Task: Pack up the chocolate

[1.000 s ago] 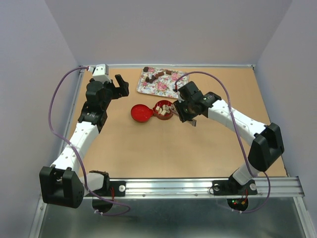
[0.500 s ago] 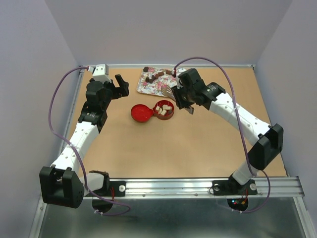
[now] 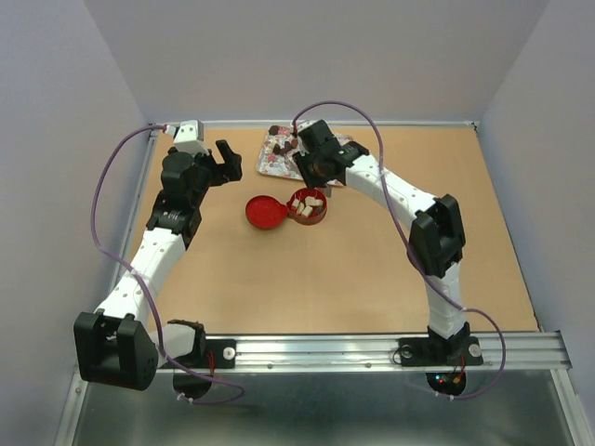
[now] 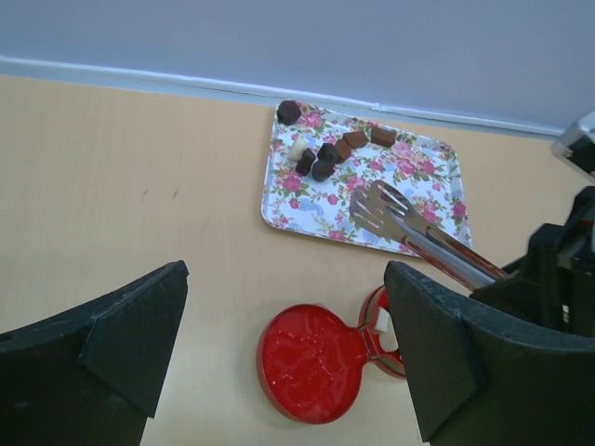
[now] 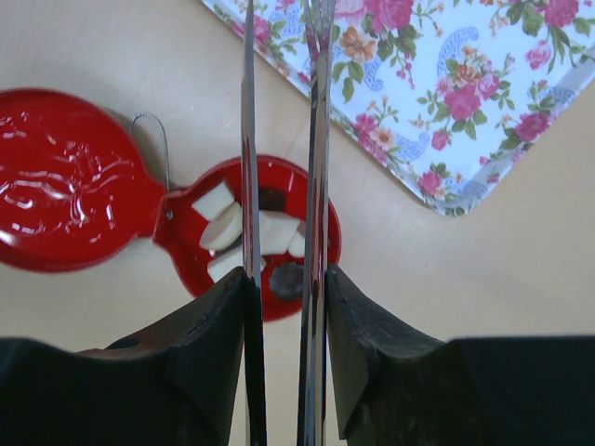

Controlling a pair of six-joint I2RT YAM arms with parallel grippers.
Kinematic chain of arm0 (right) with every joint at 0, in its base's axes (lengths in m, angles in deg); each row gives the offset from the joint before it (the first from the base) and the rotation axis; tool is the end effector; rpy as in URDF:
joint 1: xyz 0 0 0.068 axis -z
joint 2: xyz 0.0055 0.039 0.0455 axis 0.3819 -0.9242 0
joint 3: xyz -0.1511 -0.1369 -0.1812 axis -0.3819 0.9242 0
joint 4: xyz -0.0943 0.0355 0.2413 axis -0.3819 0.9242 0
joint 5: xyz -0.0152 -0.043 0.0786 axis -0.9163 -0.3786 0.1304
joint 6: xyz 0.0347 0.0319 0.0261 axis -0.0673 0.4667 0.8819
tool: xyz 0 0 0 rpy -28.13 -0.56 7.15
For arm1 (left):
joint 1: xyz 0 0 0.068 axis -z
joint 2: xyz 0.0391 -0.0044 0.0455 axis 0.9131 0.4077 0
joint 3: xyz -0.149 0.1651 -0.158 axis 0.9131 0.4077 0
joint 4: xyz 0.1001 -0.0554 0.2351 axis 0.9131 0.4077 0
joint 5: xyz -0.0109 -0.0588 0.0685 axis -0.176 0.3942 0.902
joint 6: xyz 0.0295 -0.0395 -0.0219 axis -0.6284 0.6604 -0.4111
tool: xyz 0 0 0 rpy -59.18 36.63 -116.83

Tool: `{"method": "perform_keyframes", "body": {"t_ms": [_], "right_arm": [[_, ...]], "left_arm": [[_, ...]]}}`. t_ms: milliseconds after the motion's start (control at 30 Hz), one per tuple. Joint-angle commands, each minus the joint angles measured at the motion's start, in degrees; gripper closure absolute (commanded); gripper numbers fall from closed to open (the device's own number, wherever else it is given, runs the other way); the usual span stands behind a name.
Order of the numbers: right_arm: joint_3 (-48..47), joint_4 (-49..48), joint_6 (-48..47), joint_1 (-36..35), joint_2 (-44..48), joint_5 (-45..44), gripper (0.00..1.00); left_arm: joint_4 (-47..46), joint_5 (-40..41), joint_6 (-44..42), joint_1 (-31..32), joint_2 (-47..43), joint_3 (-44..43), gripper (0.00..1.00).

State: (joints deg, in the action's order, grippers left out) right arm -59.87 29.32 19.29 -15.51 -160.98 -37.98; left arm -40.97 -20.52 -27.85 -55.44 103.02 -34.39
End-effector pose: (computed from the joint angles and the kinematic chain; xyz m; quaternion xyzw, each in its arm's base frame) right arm 0.3717 0.2816 0.2922 -0.2545 0.8943 0.0398 0.3658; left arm 0.2705 -0.0518 0.3517 0.0014 0.7199 -0.1583 0.6758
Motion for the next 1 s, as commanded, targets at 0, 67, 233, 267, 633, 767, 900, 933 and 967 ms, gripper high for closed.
{"method": "perform_keyframes", "body": {"t_ms": [0,67,233,267,633,767,900,933,967], "right_arm": [[-8.04,-3.97,-0.99,-0.19,-3.04,-3.1,0.57],[-9.81,-4.15,-1.34,-0.28,-5.59,-4.24,0.56],[-14.03,-4.41,-1.6,-0.28,-9.9,-5.12,0.56],[-14.56,-4.41,-1.6,-0.28,-10.43,-5.03,0.55],[-17.99,-4.5,-1.6,0.42,-15.62,-4.68,0.55],[-19.84,-4.5,-1.6,0.51,-17.63,-4.15,0.55],[-20.98,-4.5,-1.6,0.86,-18.96,-4.24,0.55],[-21.16,-4.5,-1.6,0.86,-19.31,-4.16,0.55],[-21.33,-4.5,-1.52,0.95,-19.57,-4.07,0.55]], "left_arm": [[-2.53,-0.29,0.03,0.22,-1.22,-1.59,0.01],[-2.8,-0.38,0.12,0.22,-1.22,-1.41,0.01],[-3.06,-0.47,0.21,0.22,-1.31,-1.32,0.01],[-2.97,-0.55,0.12,0.22,-1.13,-1.32,0.01],[-3.24,-0.47,-0.05,0.22,-0.61,-1.41,0.01],[-3.15,-0.29,-0.05,0.22,-0.52,-1.32,0.01],[-3.24,-0.38,-0.14,0.22,-0.34,-1.32,0.01],[-3.24,-0.38,-0.05,0.22,-0.25,-1.41,0.01],[-3.24,-0.38,-0.14,0.22,-0.17,-1.41,0.01]]}}
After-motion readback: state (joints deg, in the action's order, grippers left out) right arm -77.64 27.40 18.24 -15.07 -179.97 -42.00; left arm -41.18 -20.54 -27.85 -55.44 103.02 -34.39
